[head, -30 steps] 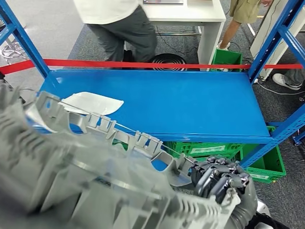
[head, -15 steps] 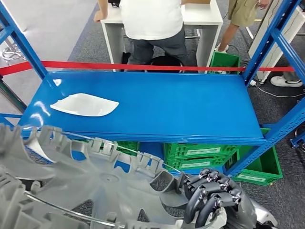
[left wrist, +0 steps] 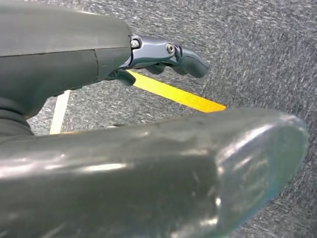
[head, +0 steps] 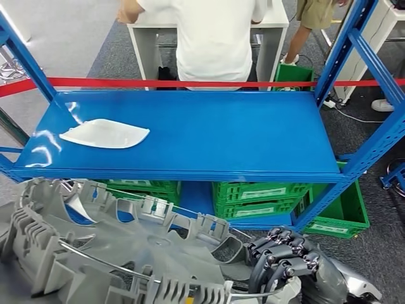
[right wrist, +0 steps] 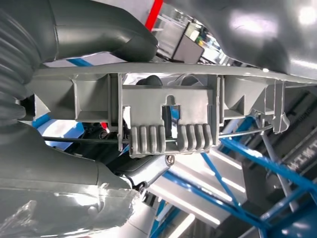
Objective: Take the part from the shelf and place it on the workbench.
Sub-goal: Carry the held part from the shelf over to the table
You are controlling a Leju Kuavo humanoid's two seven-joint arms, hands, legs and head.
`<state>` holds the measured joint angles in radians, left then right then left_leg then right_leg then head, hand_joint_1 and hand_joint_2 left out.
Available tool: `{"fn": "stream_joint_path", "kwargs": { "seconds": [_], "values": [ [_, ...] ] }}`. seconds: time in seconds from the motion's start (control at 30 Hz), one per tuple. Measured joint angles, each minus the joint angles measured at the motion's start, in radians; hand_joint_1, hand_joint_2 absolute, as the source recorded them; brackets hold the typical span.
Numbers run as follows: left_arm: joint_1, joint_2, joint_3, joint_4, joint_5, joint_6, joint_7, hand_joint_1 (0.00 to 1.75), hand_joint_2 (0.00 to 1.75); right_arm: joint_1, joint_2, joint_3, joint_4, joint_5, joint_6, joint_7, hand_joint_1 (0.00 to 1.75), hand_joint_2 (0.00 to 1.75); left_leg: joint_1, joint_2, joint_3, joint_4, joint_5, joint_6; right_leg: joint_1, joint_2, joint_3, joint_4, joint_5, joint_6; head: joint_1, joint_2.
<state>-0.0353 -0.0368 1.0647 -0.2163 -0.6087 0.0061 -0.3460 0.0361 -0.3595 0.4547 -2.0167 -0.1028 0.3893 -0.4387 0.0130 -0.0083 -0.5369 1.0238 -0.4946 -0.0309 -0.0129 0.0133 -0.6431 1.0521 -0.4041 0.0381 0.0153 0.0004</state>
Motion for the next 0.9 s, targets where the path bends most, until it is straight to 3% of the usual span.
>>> {"fn": "stream_joint_path", "kwargs": {
  "seconds": [0.07, 0.13, 0.2, 0.27, 0.3, 0.33, 0.37, 0.47, 0.5, 0.53, 0.63, 0.67, 0.73, 0.8, 0.83, 0.87, 0.9],
  "values": [
    [-0.001, 0.000, 0.000, 0.000, -0.003, 0.000, 0.000, 0.00, 0.00, 0.000, -0.008, 0.000, -0.001, 0.000, 0.003, 0.001, 1.75, 1.75, -0.005, 0.000, 0.005, -0.020, 0.008, 0.002, 0.000, -0.001, 0.000, -0.007, 0.011, 0.014, 0.001, 0.000],
    [0.000, -0.001, 0.000, 0.000, -0.005, 0.000, 0.003, 0.00, 0.00, 0.000, -0.016, 0.000, -0.002, -0.001, 0.005, 0.002, 1.75, 1.75, -0.004, 0.002, -0.003, -0.025, 0.023, 0.015, -0.004, -0.002, -0.004, -0.007, 0.009, 0.026, 0.001, 0.000],
    [0.000, -0.002, 0.000, 0.000, -0.008, 0.001, 0.009, 0.00, 0.00, -0.001, -0.024, 0.000, -0.003, -0.004, 0.005, 0.004, 1.75, 1.75, -0.002, 0.005, -0.015, -0.029, 0.039, 0.027, -0.005, -0.004, -0.032, 0.060, -0.051, 0.034, 0.004, 0.000],
    [0.000, -0.002, 0.000, 0.000, -0.011, 0.001, 0.013, 0.00, 0.00, -0.001, -0.031, 0.000, -0.004, -0.007, 0.005, 0.005, 1.75, 1.75, -0.005, 0.007, -0.031, -0.028, 0.051, 0.033, -0.005, -0.005, -0.073, 0.193, -0.139, 0.038, 0.007, 0.000],
    [0.000, -0.002, 0.000, 0.000, -0.011, 0.001, 0.015, 0.00, 0.00, 0.000, -0.033, 0.000, -0.004, -0.008, 0.005, 0.006, 1.75, 1.75, -0.007, 0.007, -0.040, -0.028, 0.058, 0.034, -0.004, -0.005, -0.084, 0.245, -0.165, 0.039, 0.007, 0.000],
    [0.000, -0.002, 0.000, 0.000, -0.012, 0.001, 0.016, 0.00, 0.00, 0.000, -0.036, 0.000, -0.004, -0.008, 0.004, 0.006, 1.75, 1.75, -0.008, 0.008, -0.048, -0.028, 0.064, 0.035, -0.003, -0.005, -0.078, 0.264, -0.172, 0.038, 0.007, 0.000],
    [0.000, -0.003, 0.000, 0.000, -0.012, 0.001, 0.017, 0.00, 0.00, -0.001, -0.038, 0.000, -0.005, -0.008, 0.004, 0.006, 1.75, 1.75, -0.009, 0.008, -0.055, -0.028, 0.071, 0.034, -0.002, -0.005, -0.050, 0.242, -0.160, 0.036, 0.007, 0.000],
    [0.000, -0.004, 0.000, 0.000, -0.014, -0.001, 0.019, 0.00, 0.00, -0.002, -0.048, 0.000, -0.011, -0.006, -0.001, 0.006, 1.75, 1.75, -0.011, 0.006, -0.070, -0.027, 0.088, 0.026, 0.003, -0.005, 0.097, 0.033, -0.105, 0.025, 0.006, 0.000],
    [0.001, -0.004, 0.000, 0.000, -0.016, -0.002, 0.019, 0.00, 0.00, -0.003, -0.051, 0.000, -0.013, -0.006, -0.003, 0.006, 1.75, 1.75, -0.011, 0.006, -0.072, -0.026, 0.094, 0.021, 0.006, -0.005, 0.125, -0.012, -0.098, 0.020, 0.006, 0.000],
    [0.001, -0.004, 0.000, 0.000, -0.019, -0.003, 0.020, 0.00, 0.00, -0.004, -0.055, 0.000, -0.016, -0.005, -0.004, 0.007, 1.75, 1.75, -0.011, 0.005, -0.073, -0.026, 0.099, 0.015, 0.008, -0.004, 0.132, -0.030, -0.097, 0.014, 0.006, 0.000],
    [0.001, -0.004, 0.000, 0.000, -0.028, -0.003, 0.022, 0.00, 0.00, -0.007, -0.062, 0.000, -0.020, -0.005, -0.006, 0.006, 1.75, 1.75, -0.011, 0.005, -0.079, -0.030, 0.110, -0.003, 0.008, -0.003, 0.116, -0.032, -0.078, -0.008, 0.005, 0.000],
    [0.001, -0.004, 0.000, 0.000, -0.031, -0.003, 0.022, 0.00, 0.00, -0.009, -0.063, 0.000, -0.021, -0.005, -0.006, 0.006, 1.75, 1.75, -0.011, 0.005, -0.086, -0.020, 0.093, -0.009, 0.006, -0.004, 0.110, -0.035, -0.068, -0.017, 0.004, 0.000],
    [0.001, -0.004, 0.000, 0.000, -0.036, -0.003, 0.020, 0.00, 0.00, -0.016, -0.064, 0.000, -0.022, -0.005, -0.005, 0.007, 1.75, 1.75, -0.008, 0.005, -0.120, 0.062, 0.013, -0.020, 0.002, -0.006, 0.090, -0.037, -0.048, -0.028, 0.001, 0.000],
    [0.000, -0.002, 0.000, 0.000, -0.038, -0.006, 0.014, 0.00, 0.00, -0.023, -0.066, -0.001, -0.023, -0.006, -0.003, 0.007, 1.75, 1.75, -0.006, 0.005, -0.161, 0.192, -0.067, -0.029, 0.002, -0.006, 0.063, -0.037, -0.028, -0.029, 0.000, 0.000],
    [0.000, -0.001, 0.000, 0.000, -0.039, -0.008, 0.011, 0.00, 0.00, -0.026, -0.067, -0.001, -0.023, -0.006, -0.001, 0.007, 1.75, 1.75, -0.005, 0.005, -0.167, 0.234, -0.080, -0.031, 0.001, -0.006, 0.050, -0.036, -0.018, -0.028, 0.000, 0.000],
    [-0.001, 0.000, 0.000, 0.000, -0.040, -0.011, 0.008, 0.00, 0.00, -0.031, -0.068, -0.001, -0.023, -0.007, 0.000, 0.007, 1.75, 1.75, -0.005, 0.005, -0.157, 0.243, -0.072, -0.032, 0.001, -0.006, 0.038, -0.036, -0.009, -0.025, 0.000, 0.000],
    [-0.001, 0.001, 0.000, 0.000, -0.041, -0.014, 0.006, 0.00, 0.00, -0.037, -0.070, -0.001, -0.023, -0.009, 0.002, 0.007, 1.75, 1.75, -0.004, 0.005, -0.127, 0.212, -0.049, -0.033, 0.000, -0.006, 0.027, -0.035, 0.001, -0.022, 0.000, 0.000]
  ]
}}
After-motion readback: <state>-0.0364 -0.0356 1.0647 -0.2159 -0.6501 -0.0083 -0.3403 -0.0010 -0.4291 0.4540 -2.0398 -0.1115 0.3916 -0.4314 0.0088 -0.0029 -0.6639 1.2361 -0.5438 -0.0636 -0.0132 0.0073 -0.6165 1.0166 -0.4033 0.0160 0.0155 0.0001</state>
